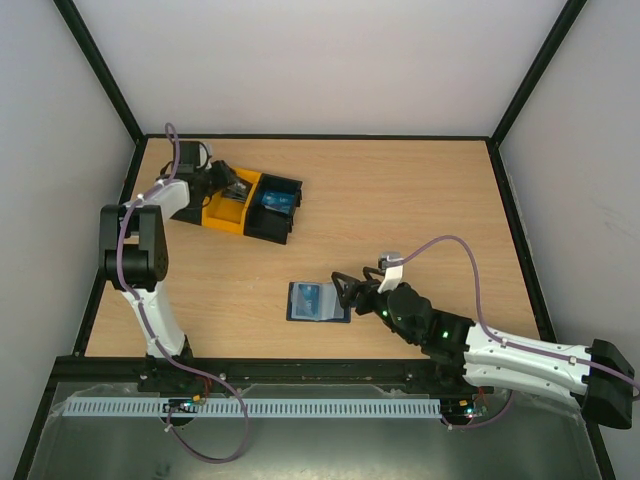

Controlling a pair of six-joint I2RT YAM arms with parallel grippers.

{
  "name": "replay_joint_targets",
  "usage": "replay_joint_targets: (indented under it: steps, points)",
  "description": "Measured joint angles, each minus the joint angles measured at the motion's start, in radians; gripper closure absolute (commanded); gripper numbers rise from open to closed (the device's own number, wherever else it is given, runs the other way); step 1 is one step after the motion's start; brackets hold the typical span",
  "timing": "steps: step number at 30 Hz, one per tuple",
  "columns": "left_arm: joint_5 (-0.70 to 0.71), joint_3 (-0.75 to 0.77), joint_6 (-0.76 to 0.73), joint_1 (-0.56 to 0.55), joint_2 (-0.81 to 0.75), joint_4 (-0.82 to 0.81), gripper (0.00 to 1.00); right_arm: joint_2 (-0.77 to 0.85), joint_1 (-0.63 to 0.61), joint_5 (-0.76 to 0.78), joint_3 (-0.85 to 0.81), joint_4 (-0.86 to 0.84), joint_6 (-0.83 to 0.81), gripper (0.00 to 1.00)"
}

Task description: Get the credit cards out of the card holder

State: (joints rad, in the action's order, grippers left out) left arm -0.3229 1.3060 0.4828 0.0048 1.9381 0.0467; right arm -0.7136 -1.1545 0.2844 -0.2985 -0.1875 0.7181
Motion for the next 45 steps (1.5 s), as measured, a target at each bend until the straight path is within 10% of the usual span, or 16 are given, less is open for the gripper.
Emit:
replay_joint_targets:
  steps: [19,29,39,45]
  points:
    - [-0.108,0.049,-0.013,0.000,-0.029,0.073,0.32,-0.027,0.000,0.060,-0.079,0.123,0.054,0.02]
    - [-0.220,-0.186,0.002,-0.022,-0.306,0.045,0.25,-0.042,0.000,0.053,-0.102,0.161,0.101,0.01]
    - [-0.283,-0.535,0.049,-0.172,-0.627,-0.005,0.29,-0.096,0.000,-0.043,-0.079,0.121,0.132,0.45]
    - [-0.280,-0.773,0.129,-0.309,-0.796,-0.064,0.30,-0.164,0.000,-0.061,-0.072,0.092,0.180,0.55]
